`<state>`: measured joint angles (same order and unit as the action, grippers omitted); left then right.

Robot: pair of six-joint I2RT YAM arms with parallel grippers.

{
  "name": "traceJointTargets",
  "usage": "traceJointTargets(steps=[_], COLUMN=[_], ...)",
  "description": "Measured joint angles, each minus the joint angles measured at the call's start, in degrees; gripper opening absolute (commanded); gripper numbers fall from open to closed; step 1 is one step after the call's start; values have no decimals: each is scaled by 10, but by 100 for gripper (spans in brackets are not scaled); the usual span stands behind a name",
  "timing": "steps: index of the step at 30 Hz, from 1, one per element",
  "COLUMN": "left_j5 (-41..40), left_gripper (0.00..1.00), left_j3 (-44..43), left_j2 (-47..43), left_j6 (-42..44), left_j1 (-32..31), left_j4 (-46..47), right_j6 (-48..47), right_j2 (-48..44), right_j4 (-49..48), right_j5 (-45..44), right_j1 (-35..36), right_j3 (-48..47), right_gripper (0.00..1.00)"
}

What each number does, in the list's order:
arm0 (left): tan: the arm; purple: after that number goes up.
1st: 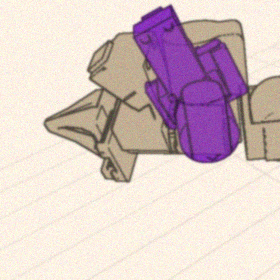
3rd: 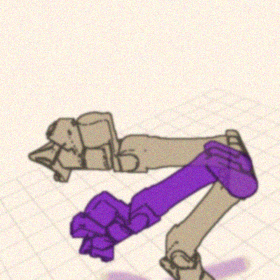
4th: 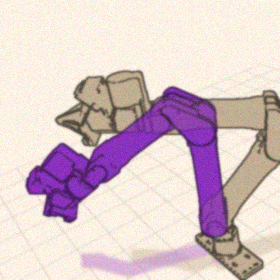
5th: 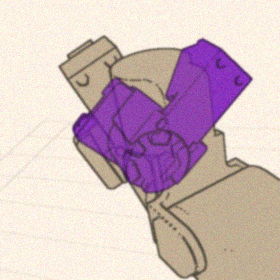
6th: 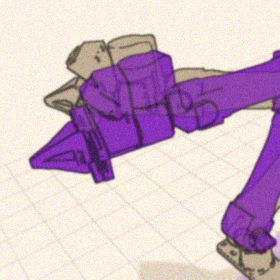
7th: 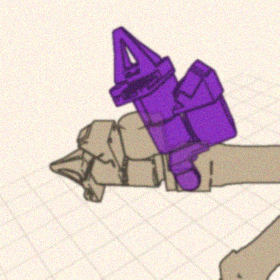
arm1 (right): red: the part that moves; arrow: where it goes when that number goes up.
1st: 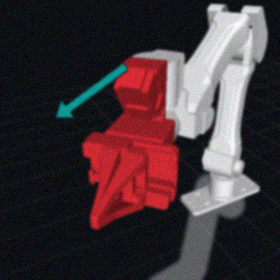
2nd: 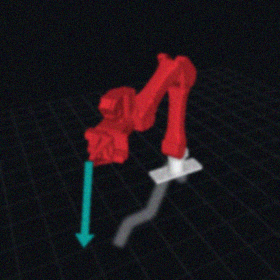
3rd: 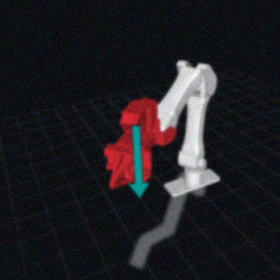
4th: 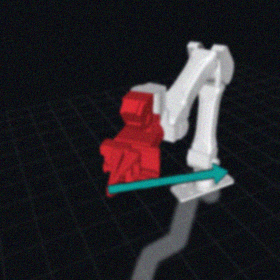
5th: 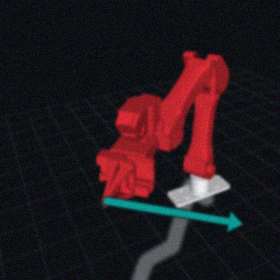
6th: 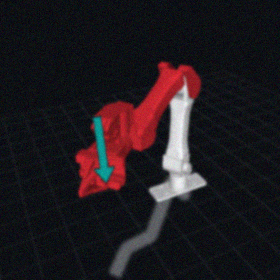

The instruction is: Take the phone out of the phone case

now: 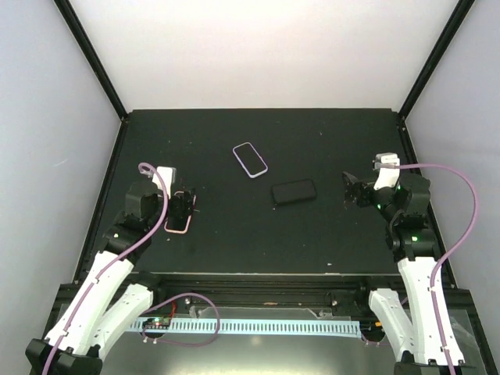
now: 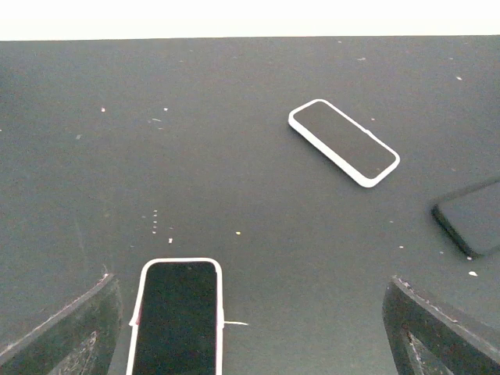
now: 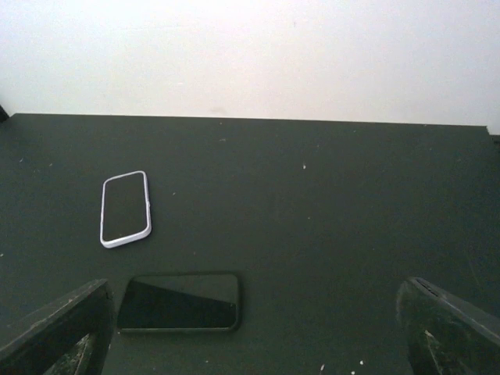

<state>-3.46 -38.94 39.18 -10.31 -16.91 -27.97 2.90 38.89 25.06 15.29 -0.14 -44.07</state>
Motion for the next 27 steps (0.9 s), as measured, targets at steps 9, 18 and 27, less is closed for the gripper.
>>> traceJointTargets(steps=[9,18,27], left_j5=[68,98,106], left_gripper=[94,98,99], left_j3=[6,6,6], left_j2=[-13,-12,-8], left_j6=[-14,-16,-20], left_j1=[4,5,7], left_j4=[-9,-17,-27], right_j6=[-83,-138,-125], right_j2=[8,246,558], right_j4=[31,62,59], right_j5=[67,107,43], right_j1=[-4,32,198], right_j3=[21,-128,-344], right_gripper=[99,99,100])
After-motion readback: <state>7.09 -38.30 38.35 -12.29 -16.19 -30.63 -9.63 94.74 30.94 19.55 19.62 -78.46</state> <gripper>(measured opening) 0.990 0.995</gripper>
